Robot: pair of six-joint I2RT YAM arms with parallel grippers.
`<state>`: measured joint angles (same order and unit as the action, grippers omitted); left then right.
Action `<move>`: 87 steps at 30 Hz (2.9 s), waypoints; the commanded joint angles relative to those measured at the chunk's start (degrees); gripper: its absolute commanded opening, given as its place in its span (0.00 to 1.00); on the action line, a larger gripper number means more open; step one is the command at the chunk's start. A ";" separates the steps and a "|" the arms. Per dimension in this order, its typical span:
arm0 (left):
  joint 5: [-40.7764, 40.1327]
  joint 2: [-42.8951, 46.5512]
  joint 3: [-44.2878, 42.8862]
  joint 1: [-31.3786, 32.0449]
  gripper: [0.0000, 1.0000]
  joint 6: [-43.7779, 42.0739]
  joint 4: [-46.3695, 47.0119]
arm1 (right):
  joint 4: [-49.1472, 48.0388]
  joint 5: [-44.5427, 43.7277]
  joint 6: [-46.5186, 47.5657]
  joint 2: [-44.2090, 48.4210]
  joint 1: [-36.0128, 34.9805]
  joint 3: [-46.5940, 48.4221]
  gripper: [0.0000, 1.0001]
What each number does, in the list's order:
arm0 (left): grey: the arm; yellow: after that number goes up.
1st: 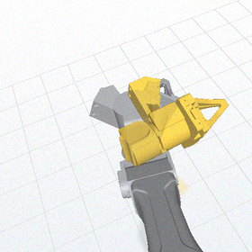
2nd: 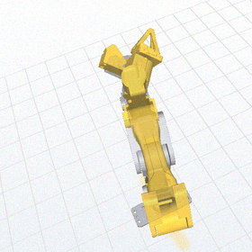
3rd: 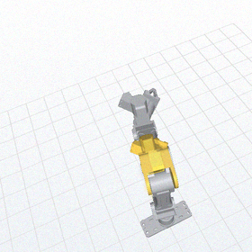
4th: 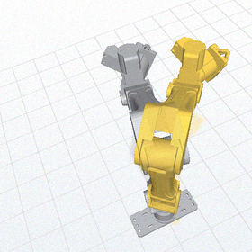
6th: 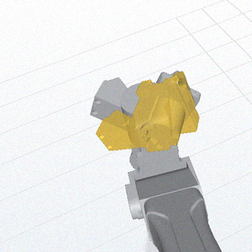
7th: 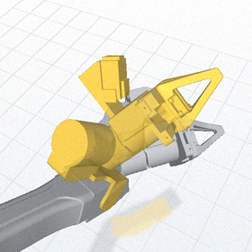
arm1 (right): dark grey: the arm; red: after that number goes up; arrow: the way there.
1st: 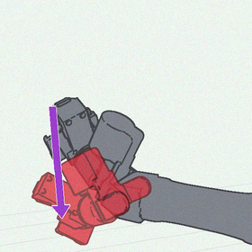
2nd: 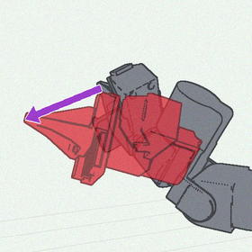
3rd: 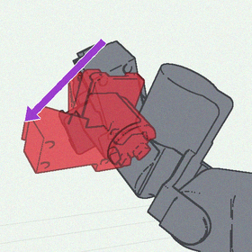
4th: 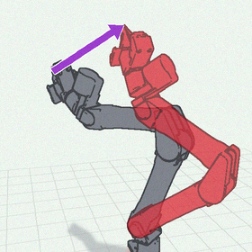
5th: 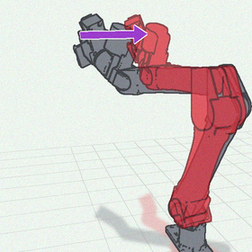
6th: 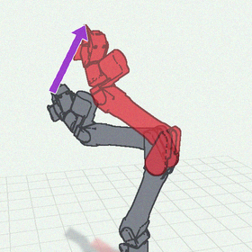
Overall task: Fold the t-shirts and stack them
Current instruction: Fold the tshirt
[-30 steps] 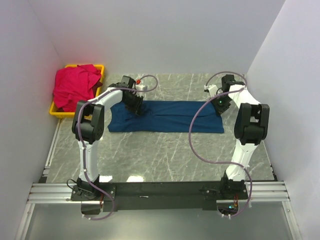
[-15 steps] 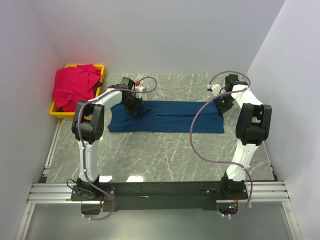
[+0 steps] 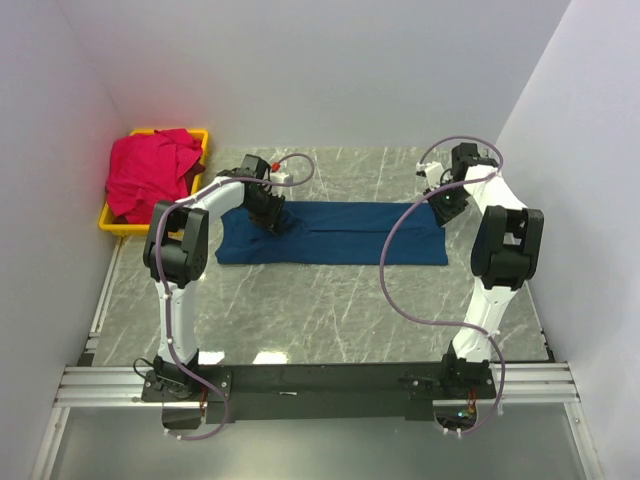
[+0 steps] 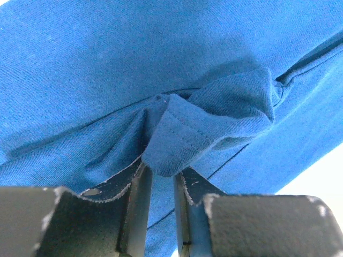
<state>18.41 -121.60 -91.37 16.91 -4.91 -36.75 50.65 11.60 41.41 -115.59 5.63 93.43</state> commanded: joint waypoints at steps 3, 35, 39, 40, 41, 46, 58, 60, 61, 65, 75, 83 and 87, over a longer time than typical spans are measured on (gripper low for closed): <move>-0.22 -1.27 -1.53 -0.38 0.28 -0.46 -1.48 | 0.76 -0.87 0.25 -0.95 -0.09 1.49 0.31; 8.21 12.27 7.09 -10.22 0.56 12.02 4.23 | -7.75 22.76 -25.38 -1.66 -19.59 13.53 0.48; 8.65 12.09 7.35 -13.56 0.56 13.17 2.48 | -16.26 26.02 -31.03 -2.70 -24.08 15.29 0.48; 9.18 12.09 7.61 -14.09 0.56 13.17 1.52 | -17.33 25.24 -31.99 -3.32 -25.30 16.86 0.49; 9.27 12.00 7.87 -14.44 0.56 12.99 1.07 | -18.21 24.36 -33.83 -4.89 -26.45 17.83 0.49; 10.50 9.81 9.46 -15.06 0.56 12.99 0.36 | -23.14 23.74 -38.24 -10.26 -32.08 24.16 0.51; 14.63 5.41 8.84 -15.06 0.52 15.45 1.77 | -31.49 19.08 -39.03 -17.56 -38.67 27.60 0.57; 14.98 5.23 9.02 -15.06 0.52 15.54 1.95 | -31.32 18.64 -38.60 -18.61 -39.02 28.47 0.58; 15.24 5.06 9.19 -15.06 0.51 15.63 2.03 | -31.23 18.29 -38.07 -18.88 -39.20 28.56 0.58; 16.30 4.88 9.81 -15.06 0.49 16.33 2.65 | -30.88 17.06 -36.93 -20.02 -39.73 28.65 0.59; 17.97 3.48 8.76 -15.06 0.43 17.30 2.83 | -28.59 16.97 -34.64 -22.13 -39.82 29.36 0.56; 18.06 3.48 8.84 -15.06 0.37 17.30 2.83 | -26.66 17.50 -34.11 -23.71 -39.91 30.76 0.56; 18.32 3.48 8.67 -15.06 0.35 17.30 2.91 | -25.34 16.79 -33.67 -25.03 -40.26 32.60 0.56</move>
<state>34.79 -118.26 -81.87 1.65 11.84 -34.76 24.25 28.93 6.70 -140.03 -33.89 122.34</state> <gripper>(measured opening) 0.359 0.562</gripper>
